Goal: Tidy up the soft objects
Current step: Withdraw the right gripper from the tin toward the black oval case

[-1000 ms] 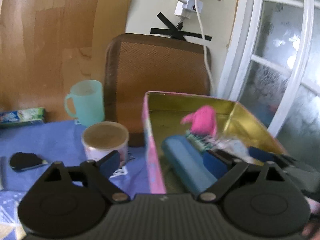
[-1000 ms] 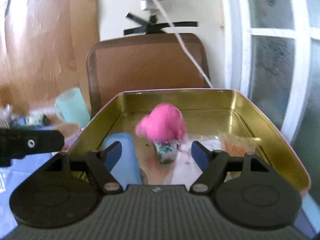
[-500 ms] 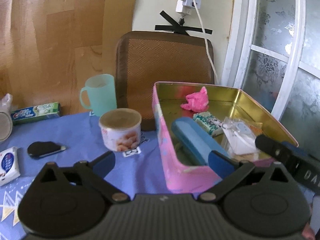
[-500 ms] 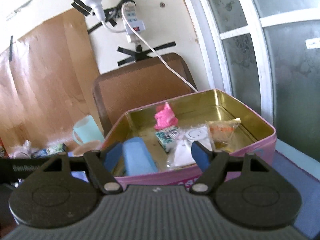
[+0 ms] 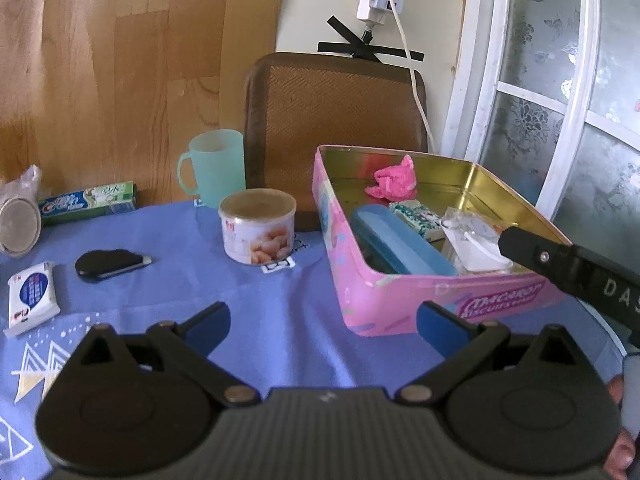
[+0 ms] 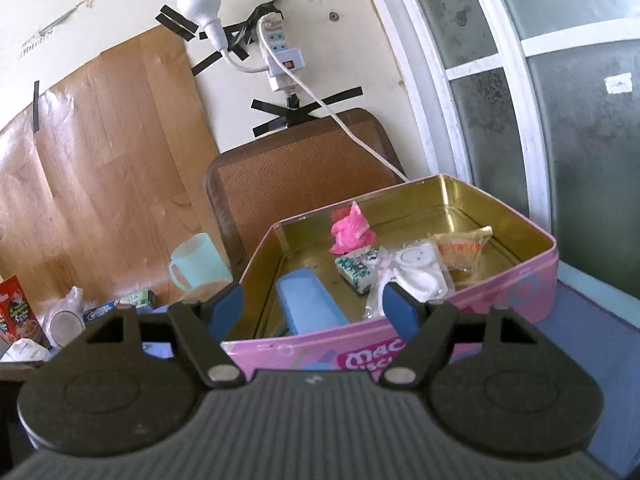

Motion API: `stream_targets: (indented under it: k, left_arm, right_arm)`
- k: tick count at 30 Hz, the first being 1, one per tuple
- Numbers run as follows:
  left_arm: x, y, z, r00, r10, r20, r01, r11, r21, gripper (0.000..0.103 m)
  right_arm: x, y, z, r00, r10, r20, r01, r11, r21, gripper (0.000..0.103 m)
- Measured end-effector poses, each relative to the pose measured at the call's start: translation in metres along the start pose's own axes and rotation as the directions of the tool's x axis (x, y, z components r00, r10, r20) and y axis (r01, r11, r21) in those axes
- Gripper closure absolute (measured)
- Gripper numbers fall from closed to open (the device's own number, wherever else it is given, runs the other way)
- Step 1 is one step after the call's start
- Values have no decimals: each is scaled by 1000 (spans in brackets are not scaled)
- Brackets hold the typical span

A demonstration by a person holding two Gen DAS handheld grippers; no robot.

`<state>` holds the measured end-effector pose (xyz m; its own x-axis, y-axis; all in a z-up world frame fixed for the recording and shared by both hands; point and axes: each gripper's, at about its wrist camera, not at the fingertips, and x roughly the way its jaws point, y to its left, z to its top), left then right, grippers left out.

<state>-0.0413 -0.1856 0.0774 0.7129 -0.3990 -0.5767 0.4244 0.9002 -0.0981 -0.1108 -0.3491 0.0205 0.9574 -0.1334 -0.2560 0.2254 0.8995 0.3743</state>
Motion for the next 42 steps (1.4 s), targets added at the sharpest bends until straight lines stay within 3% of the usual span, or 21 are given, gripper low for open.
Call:
stream_targets:
  k: [13,42]
  left_arm:
    - [-4,17,-12,1000,21,-11,-21,1000,1,0]
    - [5,101,-35,987,157,-40,-161,978,-135,0]
  right_arm:
    - [7,2,-2,998,16,-59,-11,997,76,20]
    - [24,55,-20,988,73,-136,-76,997,-20,20]
